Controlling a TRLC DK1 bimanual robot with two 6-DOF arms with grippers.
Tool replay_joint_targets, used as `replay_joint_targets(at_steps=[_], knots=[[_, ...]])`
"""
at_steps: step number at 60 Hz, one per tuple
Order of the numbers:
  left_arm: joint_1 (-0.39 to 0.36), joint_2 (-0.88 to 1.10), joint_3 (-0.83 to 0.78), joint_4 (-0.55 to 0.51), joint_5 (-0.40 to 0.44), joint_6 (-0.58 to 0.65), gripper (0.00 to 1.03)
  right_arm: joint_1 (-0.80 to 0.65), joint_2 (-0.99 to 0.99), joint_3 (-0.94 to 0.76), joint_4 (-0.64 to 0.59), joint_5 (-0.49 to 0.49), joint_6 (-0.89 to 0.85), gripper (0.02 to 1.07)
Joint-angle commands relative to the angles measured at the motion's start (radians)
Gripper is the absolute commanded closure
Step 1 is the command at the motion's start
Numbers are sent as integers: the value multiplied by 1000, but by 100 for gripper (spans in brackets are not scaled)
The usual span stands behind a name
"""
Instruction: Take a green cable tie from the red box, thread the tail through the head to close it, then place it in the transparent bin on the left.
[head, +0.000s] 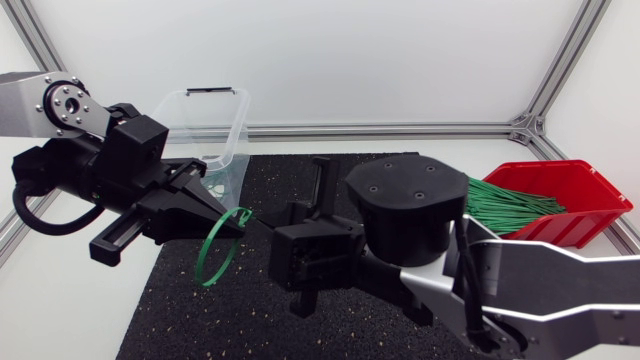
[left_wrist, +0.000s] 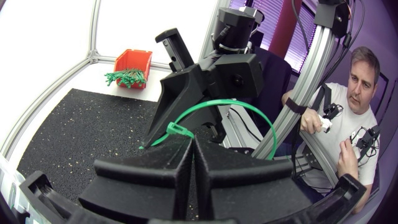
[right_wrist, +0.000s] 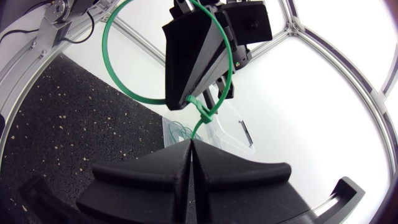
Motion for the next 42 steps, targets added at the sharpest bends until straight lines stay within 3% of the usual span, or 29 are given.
replay_joint_targets(at_steps=[1,6,11,17,19,20,26,33,42], knots=[[4,-33,44,-47,46,37,100,-30,21,-55,-48,33,-11,101],[4,-18,59,-47,48,38,100,-22,1,-35,-65,36,1,100],[21,8,93,-45,50,20,100,-25,-5,-7,-92,36,15,80],[36,31,122,-36,50,-5,100,-28,4,5,-99,42,29,79],[38,34,133,-21,50,-32,100,-33,5,8,-109,40,35,67],[50,37,143,-11,50,-52,100,-36,7,11,-117,37,39,55],[85,54,189,18,50,-124,100,-57,15,19,-132,30,55,5],[134,69,243,87,50,-227,100,-70,32,28,-143,31,75,6],[186,57,277,317,3,-495,100,-73,56,39,-146,42,95,6]])
